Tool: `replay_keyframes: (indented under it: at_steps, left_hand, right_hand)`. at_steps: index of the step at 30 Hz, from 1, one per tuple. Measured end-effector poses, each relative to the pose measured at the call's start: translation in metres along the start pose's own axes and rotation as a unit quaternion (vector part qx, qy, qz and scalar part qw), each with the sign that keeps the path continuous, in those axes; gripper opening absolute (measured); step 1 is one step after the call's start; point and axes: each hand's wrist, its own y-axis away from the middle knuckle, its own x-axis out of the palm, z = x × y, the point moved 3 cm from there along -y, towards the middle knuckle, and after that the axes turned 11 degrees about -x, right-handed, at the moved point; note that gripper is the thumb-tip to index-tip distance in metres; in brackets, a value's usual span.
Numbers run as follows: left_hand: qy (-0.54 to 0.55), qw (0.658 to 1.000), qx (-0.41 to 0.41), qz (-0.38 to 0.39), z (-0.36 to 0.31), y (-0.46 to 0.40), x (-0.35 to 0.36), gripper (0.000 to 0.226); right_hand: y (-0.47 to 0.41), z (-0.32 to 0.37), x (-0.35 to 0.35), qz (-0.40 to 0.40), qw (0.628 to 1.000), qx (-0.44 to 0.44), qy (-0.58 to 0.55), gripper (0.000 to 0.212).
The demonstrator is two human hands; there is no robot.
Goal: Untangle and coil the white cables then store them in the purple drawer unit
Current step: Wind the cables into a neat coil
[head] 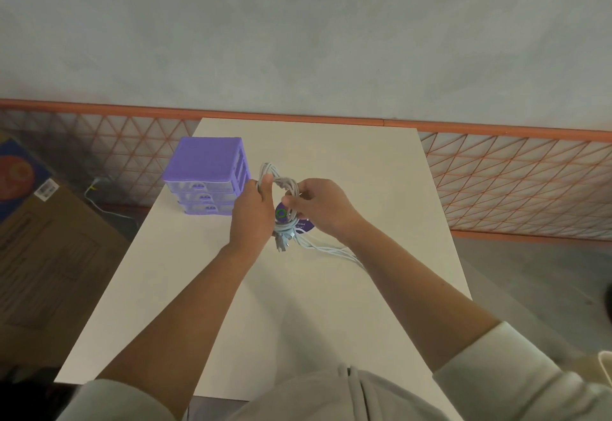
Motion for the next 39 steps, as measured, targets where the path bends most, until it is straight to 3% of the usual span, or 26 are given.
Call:
replay_keyframes:
  at_steps: [3, 6, 10, 14, 18, 20, 24, 29, 31, 33, 35, 39]
  left_hand:
    - [-0.024, 0.999, 0.023, 0.008, 0.003, 0.002, 0.003, 0.04]
    - [-0.034, 0.998, 0.039, 0.03, 0.009, 0.002, 0.007, 0.036]
    - [-0.01, 0.998, 0.05, 0.029, 0.006, -0.001, 0.006, 0.036]
    - [-0.019, 0.998, 0.065, 0.009, -0.004, -0.005, 0.005, 0.038]
    - [0.001, 0.998, 0.044, -0.039, -0.011, -0.008, 0.003, 0.039]
    - [0.016, 0.998, 0.023, -0.053, -0.014, -0.01, 0.001, 0.04]
    - [0.01, 0.997, -0.013, -0.082, -0.014, -0.017, -0.001, 0.05]
    - [-0.082, 0.987, 0.055, -0.126, -0.01, -0.013, -0.001, 0.055]
    - [-0.086, 0.991, 0.053, -0.085, -0.004, -0.011, 0.004, 0.049]
    - [-0.097, 0.993, 0.033, -0.056, 0.006, -0.006, 0.009, 0.038]
    - [-0.098, 0.993, 0.035, -0.063, 0.016, -0.001, 0.011, 0.043]
    - [-0.059, 0.996, 0.021, -0.071, 0.025, -0.009, 0.004, 0.048]
  right_hand:
    - [-0.003, 0.005, -0.007, -0.017, 0.992, 0.056, -0.116, 0.02]
    - [-0.008, 0.007, -0.024, 0.02, 0.953, 0.14, -0.266, 0.024]
    - [-0.013, 0.0, -0.039, 0.058, 0.929, 0.204, -0.303, 0.023]
    - [-0.014, -0.001, -0.037, 0.034, 0.955, 0.154, -0.249, 0.018]
    - [-0.004, 0.001, -0.018, -0.01, 0.946, 0.039, -0.322, 0.023]
    - [0.008, 0.002, -0.004, -0.03, 0.958, -0.004, -0.284, 0.014]
    - [0.017, -0.006, 0.016, -0.098, 0.986, -0.109, -0.076, 0.013]
    - [0.006, 0.002, 0.012, -0.093, 0.982, -0.144, 0.077, 0.025]
    - [0.002, 0.016, -0.002, -0.121, 0.987, -0.105, 0.017, 0.034]
    - [-0.006, 0.029, -0.019, -0.147, 0.977, -0.049, -0.146, 0.031]
    - [-0.015, 0.038, -0.033, -0.12, 0.947, 0.008, -0.297, 0.037]
    - [-0.017, 0.031, -0.051, -0.07, 0.944, 0.073, -0.315, 0.038]
